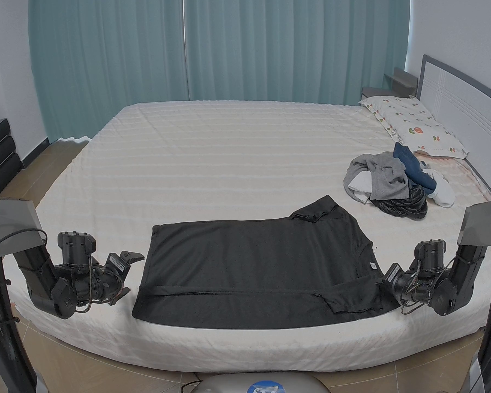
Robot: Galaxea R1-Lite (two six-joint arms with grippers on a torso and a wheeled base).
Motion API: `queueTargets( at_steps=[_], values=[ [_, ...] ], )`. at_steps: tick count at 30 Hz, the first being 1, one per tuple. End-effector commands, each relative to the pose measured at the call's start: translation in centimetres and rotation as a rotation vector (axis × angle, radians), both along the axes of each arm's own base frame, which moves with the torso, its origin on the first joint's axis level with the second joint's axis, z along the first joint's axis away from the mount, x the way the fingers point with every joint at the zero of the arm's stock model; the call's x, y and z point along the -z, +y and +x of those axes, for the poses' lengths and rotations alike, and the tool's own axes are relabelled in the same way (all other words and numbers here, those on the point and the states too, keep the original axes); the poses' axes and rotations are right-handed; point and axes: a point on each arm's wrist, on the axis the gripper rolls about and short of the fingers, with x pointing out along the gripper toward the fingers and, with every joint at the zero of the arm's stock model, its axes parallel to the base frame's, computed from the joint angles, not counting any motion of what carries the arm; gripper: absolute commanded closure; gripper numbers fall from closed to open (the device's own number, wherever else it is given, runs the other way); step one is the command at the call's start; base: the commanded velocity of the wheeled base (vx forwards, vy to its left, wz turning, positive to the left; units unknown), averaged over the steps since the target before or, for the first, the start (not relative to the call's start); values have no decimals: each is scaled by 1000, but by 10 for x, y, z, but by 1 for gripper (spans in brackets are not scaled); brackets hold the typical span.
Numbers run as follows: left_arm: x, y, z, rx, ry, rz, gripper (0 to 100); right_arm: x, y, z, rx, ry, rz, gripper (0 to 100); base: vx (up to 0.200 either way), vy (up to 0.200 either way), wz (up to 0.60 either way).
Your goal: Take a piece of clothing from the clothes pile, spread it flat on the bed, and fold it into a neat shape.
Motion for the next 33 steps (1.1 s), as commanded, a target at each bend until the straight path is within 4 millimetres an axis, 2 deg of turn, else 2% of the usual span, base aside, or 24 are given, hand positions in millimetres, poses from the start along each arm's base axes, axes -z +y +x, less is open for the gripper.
queueTargets(
  at_steps=[1,11,12,22,33],
  values=[
    [0,0,0,-1,1,1,0,0,-5,0,15,1,0,100,0,0,0],
    [0,0,0,0,1,0,0,1,-7,-1,22,5,2,100,0,0,0],
    [0,0,0,-1,1,1,0,-1,-7,-1,22,0,2,0,0,0,0],
    [0,0,1,-8,-2,-4,0,-9,-24,-2,48,-36,64,0,0,0,0],
    [0,0,-1,-7,1,-5,0,-8,-22,-4,38,-28,66,0,0,-18,0]
  ],
)
